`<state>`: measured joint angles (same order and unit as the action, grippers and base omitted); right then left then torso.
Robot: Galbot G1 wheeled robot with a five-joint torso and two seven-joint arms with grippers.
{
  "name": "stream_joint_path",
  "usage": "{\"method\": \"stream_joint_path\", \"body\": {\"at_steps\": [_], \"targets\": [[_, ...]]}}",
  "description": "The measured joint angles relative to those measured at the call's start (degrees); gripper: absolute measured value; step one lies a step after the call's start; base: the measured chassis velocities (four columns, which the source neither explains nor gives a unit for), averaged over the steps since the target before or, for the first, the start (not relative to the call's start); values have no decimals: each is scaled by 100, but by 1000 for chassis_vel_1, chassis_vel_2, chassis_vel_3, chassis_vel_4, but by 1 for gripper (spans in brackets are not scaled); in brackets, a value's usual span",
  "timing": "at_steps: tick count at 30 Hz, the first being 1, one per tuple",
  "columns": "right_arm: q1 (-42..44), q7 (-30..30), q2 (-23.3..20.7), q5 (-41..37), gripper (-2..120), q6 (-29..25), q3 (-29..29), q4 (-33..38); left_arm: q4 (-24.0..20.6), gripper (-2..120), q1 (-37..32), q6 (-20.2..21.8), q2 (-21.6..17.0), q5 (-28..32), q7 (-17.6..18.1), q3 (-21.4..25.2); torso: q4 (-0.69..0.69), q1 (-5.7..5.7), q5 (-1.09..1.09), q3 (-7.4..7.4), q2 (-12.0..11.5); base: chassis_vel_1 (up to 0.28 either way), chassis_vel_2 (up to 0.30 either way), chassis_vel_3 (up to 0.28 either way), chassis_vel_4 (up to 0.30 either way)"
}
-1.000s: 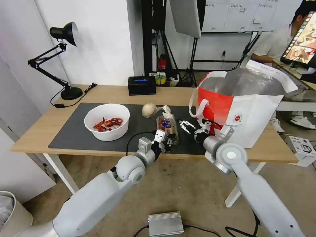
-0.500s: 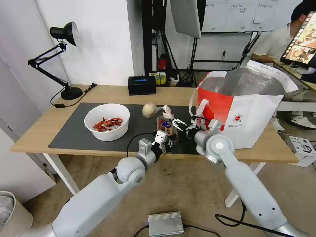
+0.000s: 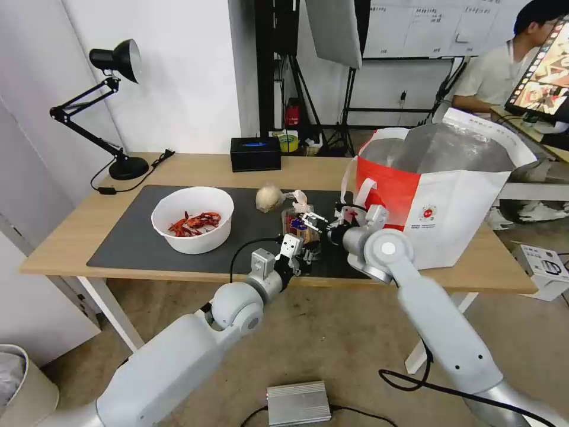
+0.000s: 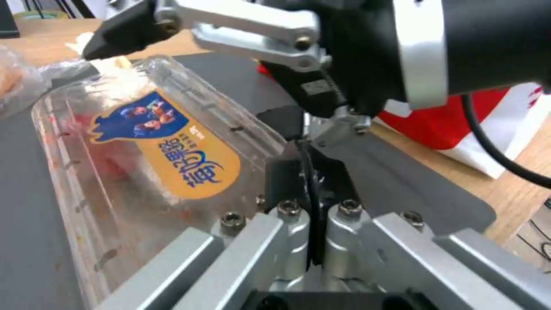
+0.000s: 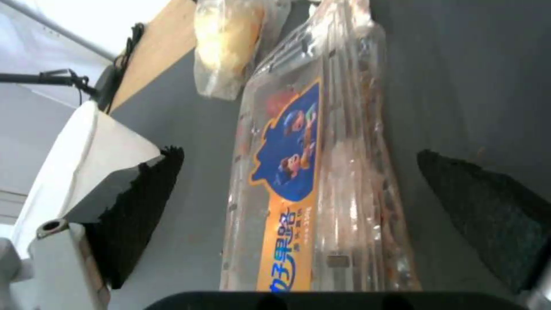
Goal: Pick up the trash from the table and place it into the takeout bag.
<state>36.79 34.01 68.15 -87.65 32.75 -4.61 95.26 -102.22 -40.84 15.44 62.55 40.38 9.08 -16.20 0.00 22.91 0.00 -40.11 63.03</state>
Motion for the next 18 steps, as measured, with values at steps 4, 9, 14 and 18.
{"method": "stream_joint_path", "body": {"at_steps": [4,9,14,18], "targets": [[-70,48,42,-59,100,89,16,-96,-33,0,-31,-6,7,-4,7,13,0,0,0,0,0,0,0,0,0],[-131,46,60,-66,100,148,39,-208,-45,0,-45,-10,27,-5,8,12,0,0,0,0,0,0,0,0,0],[-177,-24,89,-78,100,224,42,-303,-45,0,-49,-12,37,-7,8,-6,0,0,0,0,0,0,0,0,0],[-191,-60,96,-88,100,265,42,-340,-45,0,-45,-14,39,-7,8,-8,0,0,0,0,0,0,0,0,0]]}}
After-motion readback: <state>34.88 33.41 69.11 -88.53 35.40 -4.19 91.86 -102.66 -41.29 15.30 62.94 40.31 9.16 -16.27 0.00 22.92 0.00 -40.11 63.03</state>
